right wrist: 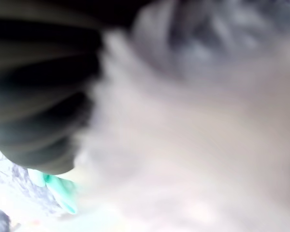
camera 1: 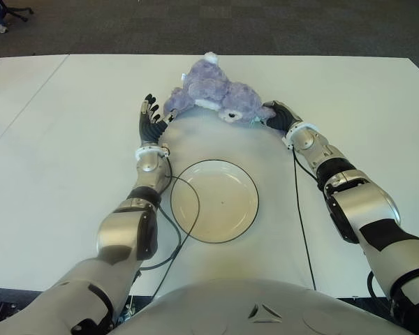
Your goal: Put the doll into the plate.
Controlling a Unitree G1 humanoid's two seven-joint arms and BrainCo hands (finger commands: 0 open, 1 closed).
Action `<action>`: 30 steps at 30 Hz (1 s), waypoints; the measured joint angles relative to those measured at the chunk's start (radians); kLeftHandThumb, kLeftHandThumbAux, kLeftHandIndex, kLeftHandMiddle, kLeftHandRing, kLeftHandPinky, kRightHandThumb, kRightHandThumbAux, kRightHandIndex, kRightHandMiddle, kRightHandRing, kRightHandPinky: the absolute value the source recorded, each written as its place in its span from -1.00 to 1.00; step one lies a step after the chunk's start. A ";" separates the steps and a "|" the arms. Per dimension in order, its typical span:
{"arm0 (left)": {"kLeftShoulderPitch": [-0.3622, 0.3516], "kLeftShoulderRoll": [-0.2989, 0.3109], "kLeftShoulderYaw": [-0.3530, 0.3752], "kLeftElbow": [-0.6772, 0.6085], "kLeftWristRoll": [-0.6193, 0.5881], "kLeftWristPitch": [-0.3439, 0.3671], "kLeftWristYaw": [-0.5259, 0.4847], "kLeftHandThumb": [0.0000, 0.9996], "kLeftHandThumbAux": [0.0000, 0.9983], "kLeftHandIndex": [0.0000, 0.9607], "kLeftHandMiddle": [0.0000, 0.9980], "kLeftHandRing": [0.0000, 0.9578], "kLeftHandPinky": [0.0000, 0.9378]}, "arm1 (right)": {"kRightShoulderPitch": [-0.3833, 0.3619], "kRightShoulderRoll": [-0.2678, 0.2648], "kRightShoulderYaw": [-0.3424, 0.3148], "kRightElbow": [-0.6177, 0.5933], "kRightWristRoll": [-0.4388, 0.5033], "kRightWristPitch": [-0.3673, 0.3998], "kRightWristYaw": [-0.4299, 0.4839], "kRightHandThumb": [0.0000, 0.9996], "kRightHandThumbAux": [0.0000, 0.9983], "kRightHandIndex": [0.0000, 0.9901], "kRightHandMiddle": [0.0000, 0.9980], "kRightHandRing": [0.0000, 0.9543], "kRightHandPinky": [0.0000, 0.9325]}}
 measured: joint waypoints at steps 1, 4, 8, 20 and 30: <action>0.000 0.000 0.000 0.000 0.000 0.000 0.000 -0.81 0.49 -0.86 -0.79 -0.77 -0.72 | 0.000 -0.008 -0.008 -0.012 0.005 -0.002 0.009 0.38 0.44 -0.11 0.67 0.77 0.78; 0.001 -0.001 0.000 0.000 0.000 -0.003 0.000 -0.81 0.48 -0.86 -0.80 -0.78 -0.78 | 0.002 -0.028 -0.024 -0.052 0.019 -0.013 0.037 0.38 0.44 -0.11 0.68 0.77 0.76; 0.002 -0.001 0.000 0.000 0.000 -0.006 0.000 -0.82 0.46 -0.85 -0.81 -0.79 -0.77 | 0.009 -0.049 -0.049 -0.107 0.038 -0.030 0.068 0.38 0.44 -0.11 0.68 0.77 0.75; 0.002 -0.003 0.001 0.000 0.000 -0.007 0.000 -0.85 0.48 -0.85 -0.80 -0.80 -0.77 | 0.106 -0.137 -0.123 -0.502 0.083 -0.031 0.192 0.38 0.45 -0.12 0.70 0.79 0.79; 0.001 -0.003 -0.001 0.000 0.001 -0.007 0.000 -0.80 0.50 -0.89 -0.79 -0.79 -0.76 | 0.125 -0.177 -0.170 -0.700 0.088 0.008 0.255 0.38 0.45 -0.12 0.72 0.81 0.83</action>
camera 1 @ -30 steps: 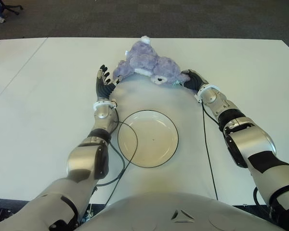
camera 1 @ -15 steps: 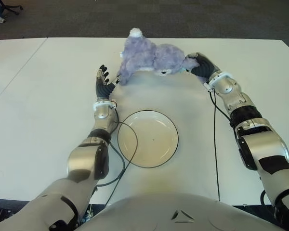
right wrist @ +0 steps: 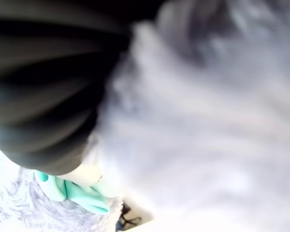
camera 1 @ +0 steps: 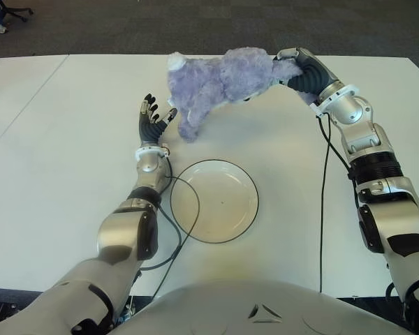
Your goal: Put the doll into the plate.
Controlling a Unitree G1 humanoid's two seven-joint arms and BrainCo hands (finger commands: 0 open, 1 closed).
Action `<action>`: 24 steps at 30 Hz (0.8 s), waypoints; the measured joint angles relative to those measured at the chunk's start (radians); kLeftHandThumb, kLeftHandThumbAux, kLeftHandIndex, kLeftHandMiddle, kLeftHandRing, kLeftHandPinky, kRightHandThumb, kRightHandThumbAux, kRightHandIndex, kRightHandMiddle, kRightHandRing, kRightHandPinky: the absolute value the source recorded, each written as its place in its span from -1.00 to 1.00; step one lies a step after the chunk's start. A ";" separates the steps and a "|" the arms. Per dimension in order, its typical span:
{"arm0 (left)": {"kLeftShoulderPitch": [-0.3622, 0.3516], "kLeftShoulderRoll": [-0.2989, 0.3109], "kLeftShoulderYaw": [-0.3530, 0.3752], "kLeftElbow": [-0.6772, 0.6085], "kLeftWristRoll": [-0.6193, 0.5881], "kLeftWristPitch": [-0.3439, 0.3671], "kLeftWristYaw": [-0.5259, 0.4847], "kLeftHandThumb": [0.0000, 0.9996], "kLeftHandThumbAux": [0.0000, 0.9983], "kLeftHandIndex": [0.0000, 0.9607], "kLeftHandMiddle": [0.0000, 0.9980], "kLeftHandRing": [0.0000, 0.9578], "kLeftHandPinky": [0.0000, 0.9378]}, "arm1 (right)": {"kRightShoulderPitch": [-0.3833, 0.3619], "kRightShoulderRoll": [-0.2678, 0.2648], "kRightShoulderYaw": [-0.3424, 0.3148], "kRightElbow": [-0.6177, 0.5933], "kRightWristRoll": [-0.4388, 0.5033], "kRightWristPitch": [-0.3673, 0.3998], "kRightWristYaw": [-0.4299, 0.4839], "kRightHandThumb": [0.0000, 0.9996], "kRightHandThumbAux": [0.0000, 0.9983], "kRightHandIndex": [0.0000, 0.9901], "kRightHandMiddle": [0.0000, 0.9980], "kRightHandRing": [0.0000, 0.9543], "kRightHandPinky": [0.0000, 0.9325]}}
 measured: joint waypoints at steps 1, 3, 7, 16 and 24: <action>0.000 0.000 -0.001 0.000 0.000 0.000 0.000 -0.80 0.50 -0.89 -0.79 -0.78 -0.76 | 0.004 -0.003 -0.003 -0.017 0.000 0.003 0.004 0.38 0.45 -0.12 0.72 0.81 0.83; 0.000 0.000 -0.001 0.000 0.001 0.000 0.000 -0.79 0.49 -0.89 -0.80 -0.79 -0.77 | 0.013 -0.011 -0.011 -0.051 0.000 0.008 0.011 0.38 0.45 -0.12 0.72 0.81 0.83; 0.000 0.000 -0.001 0.000 0.001 0.000 0.000 -0.78 0.48 -0.89 -0.80 -0.79 -0.77 | 0.037 -0.022 -0.032 -0.111 0.000 0.010 0.017 0.38 0.45 -0.12 0.72 0.81 0.83; 0.000 0.000 -0.001 0.000 0.001 0.000 0.000 -0.80 0.51 -0.89 -0.83 -0.82 -0.80 | 0.109 -0.051 -0.075 -0.258 0.005 0.028 0.039 0.37 0.45 -0.12 0.72 0.82 0.82; 0.000 0.000 -0.001 0.000 0.001 0.000 0.000 -0.81 0.54 -0.88 -0.83 -0.82 -0.79 | 0.141 -0.055 -0.121 -0.418 0.059 0.094 0.086 0.36 0.45 -0.12 0.72 0.82 0.82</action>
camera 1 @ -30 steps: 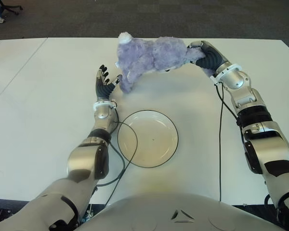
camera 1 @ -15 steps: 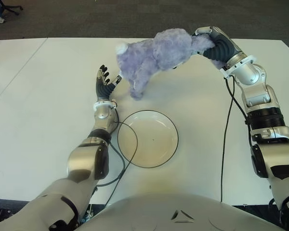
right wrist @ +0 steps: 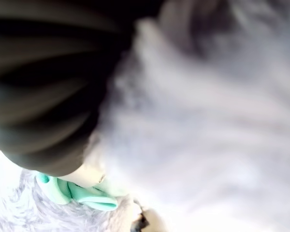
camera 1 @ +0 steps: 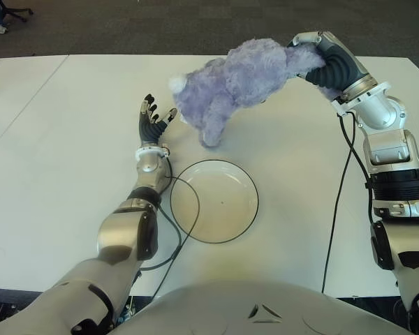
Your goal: Put the doll into the plate.
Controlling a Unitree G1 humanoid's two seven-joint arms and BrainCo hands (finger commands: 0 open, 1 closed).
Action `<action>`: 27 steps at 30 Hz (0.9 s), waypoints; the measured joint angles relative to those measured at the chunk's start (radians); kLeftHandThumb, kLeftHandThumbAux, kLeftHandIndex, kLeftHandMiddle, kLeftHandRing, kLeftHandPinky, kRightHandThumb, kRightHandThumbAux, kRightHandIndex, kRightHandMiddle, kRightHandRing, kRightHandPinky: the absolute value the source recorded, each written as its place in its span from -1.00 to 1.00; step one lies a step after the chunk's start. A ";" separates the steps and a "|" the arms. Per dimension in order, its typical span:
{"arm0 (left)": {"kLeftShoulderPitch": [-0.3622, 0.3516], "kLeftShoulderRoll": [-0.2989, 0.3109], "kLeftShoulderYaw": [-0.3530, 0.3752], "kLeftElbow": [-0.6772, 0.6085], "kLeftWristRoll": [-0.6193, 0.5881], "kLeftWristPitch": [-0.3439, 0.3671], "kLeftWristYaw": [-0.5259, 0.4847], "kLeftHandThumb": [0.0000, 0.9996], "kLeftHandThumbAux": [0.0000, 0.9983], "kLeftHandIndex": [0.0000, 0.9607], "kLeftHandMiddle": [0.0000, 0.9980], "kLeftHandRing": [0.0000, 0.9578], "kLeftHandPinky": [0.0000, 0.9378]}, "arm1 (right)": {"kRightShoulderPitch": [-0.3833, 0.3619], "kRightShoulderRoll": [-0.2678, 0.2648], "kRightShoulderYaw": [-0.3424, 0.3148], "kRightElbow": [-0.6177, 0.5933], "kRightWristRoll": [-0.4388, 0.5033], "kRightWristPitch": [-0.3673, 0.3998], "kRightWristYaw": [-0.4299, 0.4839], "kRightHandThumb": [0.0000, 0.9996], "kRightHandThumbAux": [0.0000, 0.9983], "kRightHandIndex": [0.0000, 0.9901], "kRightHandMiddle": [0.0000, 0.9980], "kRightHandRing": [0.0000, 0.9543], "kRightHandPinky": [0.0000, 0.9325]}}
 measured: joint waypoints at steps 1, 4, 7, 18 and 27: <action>0.000 0.000 0.000 0.000 0.000 0.000 0.000 -0.81 0.54 -0.88 -0.83 -0.82 -0.78 | 0.000 0.000 -0.006 -0.017 0.011 0.006 0.005 0.36 0.45 -0.12 0.72 0.82 0.84; 0.000 -0.001 0.000 0.000 0.000 0.000 0.000 -0.81 0.54 -0.88 -0.82 -0.82 -0.78 | -0.002 0.000 -0.027 -0.060 0.043 0.016 0.019 0.36 0.45 -0.12 0.73 0.83 0.86; 0.000 -0.001 0.002 0.000 -0.002 0.000 0.000 -0.80 0.52 -0.88 -0.84 -0.84 -0.81 | -0.007 0.000 -0.044 -0.085 0.065 0.017 0.025 0.36 0.45 -0.12 0.73 0.83 0.85; 0.000 -0.002 0.002 0.000 -0.001 0.000 0.000 -0.82 0.50 -0.87 -0.85 -0.86 -0.83 | -0.014 -0.001 -0.100 -0.129 0.141 0.011 0.048 0.37 0.45 -0.12 0.67 0.79 0.78; -0.001 -0.002 -0.002 0.000 0.001 0.009 0.000 -0.86 0.54 -0.89 -0.85 -0.84 -0.81 | -0.063 -0.005 -0.121 -0.145 0.164 0.014 0.051 0.38 0.44 -0.12 0.64 0.77 0.79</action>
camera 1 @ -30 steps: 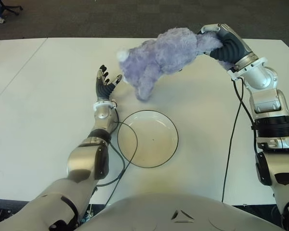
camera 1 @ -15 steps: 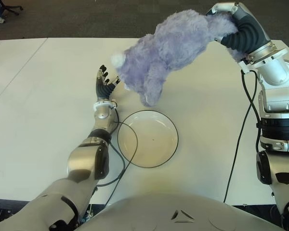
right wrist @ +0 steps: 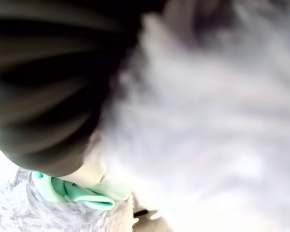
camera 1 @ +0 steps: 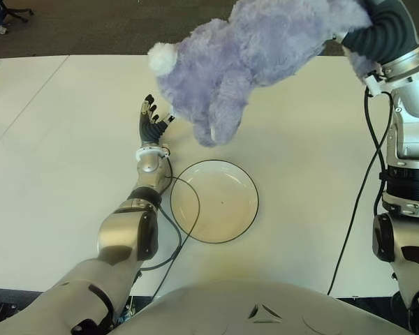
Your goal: Put the doll into the plate.
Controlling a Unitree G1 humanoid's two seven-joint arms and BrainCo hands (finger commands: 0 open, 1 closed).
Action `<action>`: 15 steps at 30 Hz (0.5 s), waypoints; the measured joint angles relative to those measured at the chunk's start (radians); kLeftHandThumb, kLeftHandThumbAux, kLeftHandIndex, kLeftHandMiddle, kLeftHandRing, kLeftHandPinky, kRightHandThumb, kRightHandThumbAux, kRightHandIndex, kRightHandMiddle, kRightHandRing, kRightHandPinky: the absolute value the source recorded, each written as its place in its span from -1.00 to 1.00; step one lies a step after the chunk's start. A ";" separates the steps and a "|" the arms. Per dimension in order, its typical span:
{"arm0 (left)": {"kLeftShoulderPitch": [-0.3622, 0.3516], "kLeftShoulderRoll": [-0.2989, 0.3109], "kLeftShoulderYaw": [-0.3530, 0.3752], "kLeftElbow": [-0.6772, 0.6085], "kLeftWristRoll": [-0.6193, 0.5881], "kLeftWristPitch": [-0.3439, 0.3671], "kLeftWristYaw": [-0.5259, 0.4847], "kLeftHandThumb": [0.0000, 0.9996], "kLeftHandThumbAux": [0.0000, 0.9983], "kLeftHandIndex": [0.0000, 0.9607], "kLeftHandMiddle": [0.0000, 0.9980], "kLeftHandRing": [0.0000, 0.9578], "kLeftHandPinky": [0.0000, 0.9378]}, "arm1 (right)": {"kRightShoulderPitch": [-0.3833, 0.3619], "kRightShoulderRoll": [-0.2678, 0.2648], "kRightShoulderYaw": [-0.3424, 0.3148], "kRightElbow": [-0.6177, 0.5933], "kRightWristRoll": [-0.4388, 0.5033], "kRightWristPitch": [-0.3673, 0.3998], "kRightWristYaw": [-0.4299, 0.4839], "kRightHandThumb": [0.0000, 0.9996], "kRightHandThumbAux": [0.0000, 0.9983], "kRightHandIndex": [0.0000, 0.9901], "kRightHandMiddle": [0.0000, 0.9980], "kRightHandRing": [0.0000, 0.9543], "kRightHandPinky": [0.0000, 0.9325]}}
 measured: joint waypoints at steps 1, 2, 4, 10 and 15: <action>0.000 0.000 0.000 0.000 0.000 0.000 0.000 -0.87 0.54 -0.89 -0.85 -0.84 -0.81 | -0.009 -0.001 0.000 -0.002 0.002 0.003 0.002 0.38 0.44 -0.12 0.64 0.77 0.78; 0.000 0.000 -0.001 0.000 0.001 0.000 0.000 -0.87 0.54 -0.89 -0.85 -0.84 -0.82 | -0.018 -0.002 -0.001 -0.003 0.006 0.007 0.005 0.38 0.44 -0.12 0.64 0.77 0.78; -0.001 0.000 -0.002 0.000 0.001 0.001 0.000 -0.88 0.55 -0.90 -0.86 -0.85 -0.83 | -0.029 -0.005 -0.003 -0.007 0.013 0.017 0.008 0.38 0.44 -0.12 0.63 0.77 0.78; -0.001 0.000 -0.006 0.000 0.003 0.003 0.000 -0.90 0.55 -0.90 -0.87 -0.87 -0.85 | -0.046 -0.007 -0.015 -0.024 0.022 0.070 0.011 0.39 0.43 -0.12 0.63 0.77 0.80; -0.001 -0.001 -0.006 0.000 0.002 0.005 0.000 -0.89 0.55 -0.90 -0.88 -0.88 -0.85 | -0.060 -0.010 -0.037 -0.052 0.034 0.158 0.010 0.38 0.43 -0.12 0.63 0.77 0.80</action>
